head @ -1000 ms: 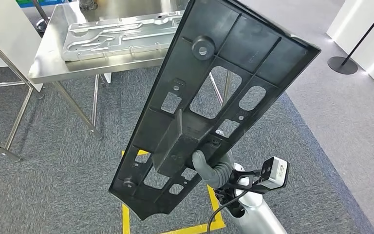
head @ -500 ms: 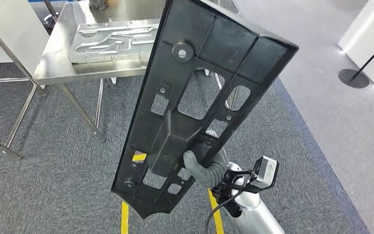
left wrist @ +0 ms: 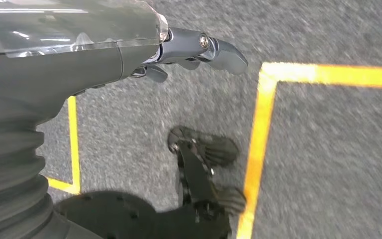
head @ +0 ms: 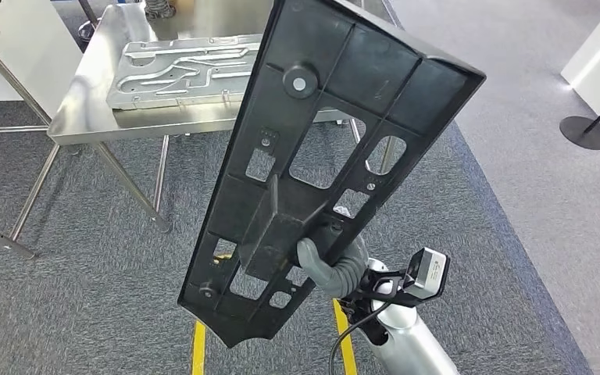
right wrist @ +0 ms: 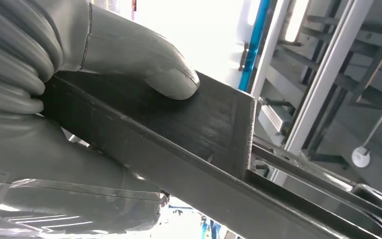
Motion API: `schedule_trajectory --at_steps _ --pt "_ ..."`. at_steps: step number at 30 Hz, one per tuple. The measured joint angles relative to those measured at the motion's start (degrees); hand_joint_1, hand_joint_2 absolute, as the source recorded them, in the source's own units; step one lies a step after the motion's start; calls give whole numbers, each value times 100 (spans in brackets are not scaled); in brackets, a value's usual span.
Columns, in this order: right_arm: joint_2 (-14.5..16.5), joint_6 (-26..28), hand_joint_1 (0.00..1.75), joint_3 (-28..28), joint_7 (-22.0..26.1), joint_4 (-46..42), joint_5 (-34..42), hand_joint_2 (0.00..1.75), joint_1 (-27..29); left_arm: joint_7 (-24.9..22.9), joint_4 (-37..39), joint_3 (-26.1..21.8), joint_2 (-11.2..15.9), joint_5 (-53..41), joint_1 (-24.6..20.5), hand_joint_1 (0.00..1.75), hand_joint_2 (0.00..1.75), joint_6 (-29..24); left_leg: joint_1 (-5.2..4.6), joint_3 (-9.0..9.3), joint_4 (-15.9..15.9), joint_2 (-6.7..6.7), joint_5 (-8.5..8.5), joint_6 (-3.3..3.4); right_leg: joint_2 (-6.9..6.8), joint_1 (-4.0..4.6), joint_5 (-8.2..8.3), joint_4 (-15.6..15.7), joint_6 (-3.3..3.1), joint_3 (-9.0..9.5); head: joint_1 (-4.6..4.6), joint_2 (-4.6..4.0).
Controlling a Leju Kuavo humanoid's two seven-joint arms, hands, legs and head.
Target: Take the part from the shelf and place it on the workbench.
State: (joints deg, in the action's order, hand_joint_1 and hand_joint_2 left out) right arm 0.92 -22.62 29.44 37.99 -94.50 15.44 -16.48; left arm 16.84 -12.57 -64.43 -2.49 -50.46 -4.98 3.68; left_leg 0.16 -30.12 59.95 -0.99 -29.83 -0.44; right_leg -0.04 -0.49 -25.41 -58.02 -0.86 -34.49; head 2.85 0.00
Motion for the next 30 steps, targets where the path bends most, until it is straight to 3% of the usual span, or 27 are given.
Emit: schedule_trajectory --at_steps 4,5,6,8,10,14,16,19,20,21,22,24,25,26,30 --pt "4 -1 164 0 2 5 5 175 4 1 0 -1 -7 -3 -1 0 175 -4 39 -825 1324 58 -471 -88 -8 8 -142 14 -51 167 2 0" --pt "4 -1 164 0 2 7 6 175 7 1 0 -2 -7 -3 8 0 175 -5 42 -959 1433 60 -477 -88 -4 11 -185 14 -50 218 2 0" --pt "4 -1 164 0 1 8 8 175 9 0 0 -3 -6 -3 15 0 175 -5 43 -995 1329 60 -353 -77 -1 12 -234 14 -44 283 2 0" --pt "4 8 164 0 -36 8 19 175 8 0 0 -5 -5 -5 20 0 175 -5 43 -816 611 69 187 -33 -2 12 -344 18 -19 434 2 0" --pt "4 32 164 0 -111 13 27 175 5 1 0 -9 -4 -9 16 0 175 -6 9 -634 20 83 521 21 -6 15 -429 33 29 535 1 0" --pt "4 114 164 2 -142 46 -2 175 -2 7 0 -15 -3 -35 36 0 175 -7 -27 -527 -150 67 552 175 -4 14 -456 -66 177 573 2 0" --pt "4 121 164 3 -78 80 -15 175 -17 13 0 -15 -2 -58 24 0 175 -7 -8 -423 -200 53 513 236 -3 6 -522 -457 230 389 2 0" --pt "-3 97 164 4 2 145 -20 175 -10 22 0 -15 0 -64 7 0 175 -2 -18 -336 -216 41 429 291 -1 -2 -881 -1421 268 -300 2 0" --pt "-8 95 164 4 6 157 -20 175 4 24 0 -15 0 -63 11 0 175 -1 -25 -299 -215 36 393 296 -1 -2 -934 -1570 264 -471 2 0" --pt "-13 93 164 4 5 162 -20 175 15 27 0 -15 0 -62 18 0 175 -1 -33 -249 -215 31 352 298 -1 1 -877 -1535 255 -549 2 0" --pt "-16 95 164 4 2 161 -21 175 23 29 0 -15 0 -61 25 0 175 -1 -41 -186 -215 26 308 296 -1 8 -693 -1309 239 -526 2 0" --pt "-20 112 164 5 -5 158 -31 175 25 37 2 -15 -8 -61 28 0 175 1 -57 -62 -214 15 214 280 1 46 -160 -575 167 -332 2 0" --pt "-20 129 164 8 -4 158 -47 175 21 42 3 -15 -14 -65 23 0 175 2 -60 -26 -215 9 174 259 4 71 -7 -283 132 -251 0 0" --pt "-18 156 164 12 5 158 -71 175 17 48 5 -15 -19 -70 17 0 175 3 -58 -11 -222 4 140 231 5 93 85 -107 93 -204 -2 0" --pt "-2 300 164 39 111 162 -194 175 -20 62 7 -15 0 -103 5 0 175 6 -52 31 -80 11 92 98 -1 75 86 58 -15 -38 -4 0"
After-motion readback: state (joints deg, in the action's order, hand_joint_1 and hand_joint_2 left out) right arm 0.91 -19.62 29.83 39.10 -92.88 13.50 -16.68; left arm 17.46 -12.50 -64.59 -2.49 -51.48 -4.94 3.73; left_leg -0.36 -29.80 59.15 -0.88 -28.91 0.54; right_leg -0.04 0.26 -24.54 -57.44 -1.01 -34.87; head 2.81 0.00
